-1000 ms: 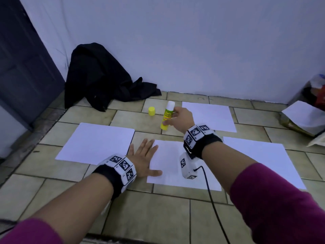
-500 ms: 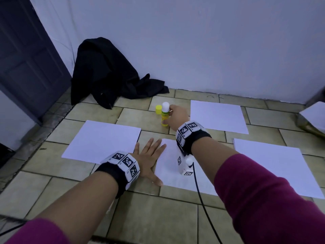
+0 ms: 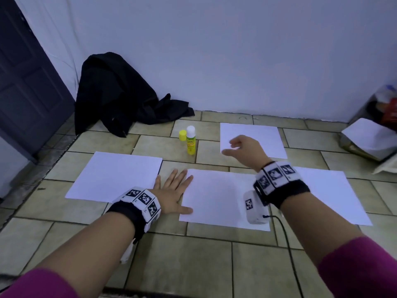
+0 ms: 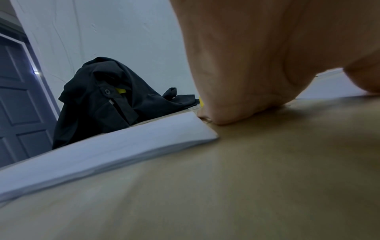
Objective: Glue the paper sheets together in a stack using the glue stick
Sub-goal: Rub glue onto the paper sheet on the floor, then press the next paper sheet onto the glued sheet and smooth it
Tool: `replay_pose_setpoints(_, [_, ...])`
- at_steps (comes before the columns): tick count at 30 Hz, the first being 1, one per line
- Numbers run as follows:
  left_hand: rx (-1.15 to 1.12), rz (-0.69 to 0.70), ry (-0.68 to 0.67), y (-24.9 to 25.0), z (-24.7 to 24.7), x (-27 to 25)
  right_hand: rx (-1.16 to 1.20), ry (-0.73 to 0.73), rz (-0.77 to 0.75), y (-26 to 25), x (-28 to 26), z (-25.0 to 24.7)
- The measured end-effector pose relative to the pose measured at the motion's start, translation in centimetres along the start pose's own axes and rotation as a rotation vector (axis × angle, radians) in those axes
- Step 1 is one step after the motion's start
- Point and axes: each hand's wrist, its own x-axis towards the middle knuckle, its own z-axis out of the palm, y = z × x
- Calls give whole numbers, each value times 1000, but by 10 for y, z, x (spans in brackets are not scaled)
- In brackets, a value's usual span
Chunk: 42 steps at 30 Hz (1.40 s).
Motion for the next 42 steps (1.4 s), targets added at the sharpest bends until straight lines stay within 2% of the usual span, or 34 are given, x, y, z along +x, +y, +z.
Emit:
replay_pose_setpoints(6, [-14,-8,-23,2,-1,0,-330,-147,329,89,-50,-68])
replay_pose_setpoints(9, [7,1,5,3,-1,-1,-428,-183,419,124,-70,-79])
replay_pose_setpoints(11, [24,1,33,4,2,-2,-402,-197,451,140,-80,-78])
replay_pose_setpoints(15, [17,19,47,5,1,-4,-409,-184,432,155,-89,-74])
replay_pose_setpoints(20, [5,38,-23,5,-1,-5,-428,-168,398,158,-92,-72])
replay_pose_setpoints(26, [-8,44,-62,6,-6,-9,-428,-157,415,157,-91,-74])
replay_pose_setpoints(34, [0,42,-56,7,-6,-8,-536,-150,475,148,-86,-57])
replay_pose_setpoints(42, [-10,41,-56,7,-6,-10,-531,-135,478,154,-83,-56])
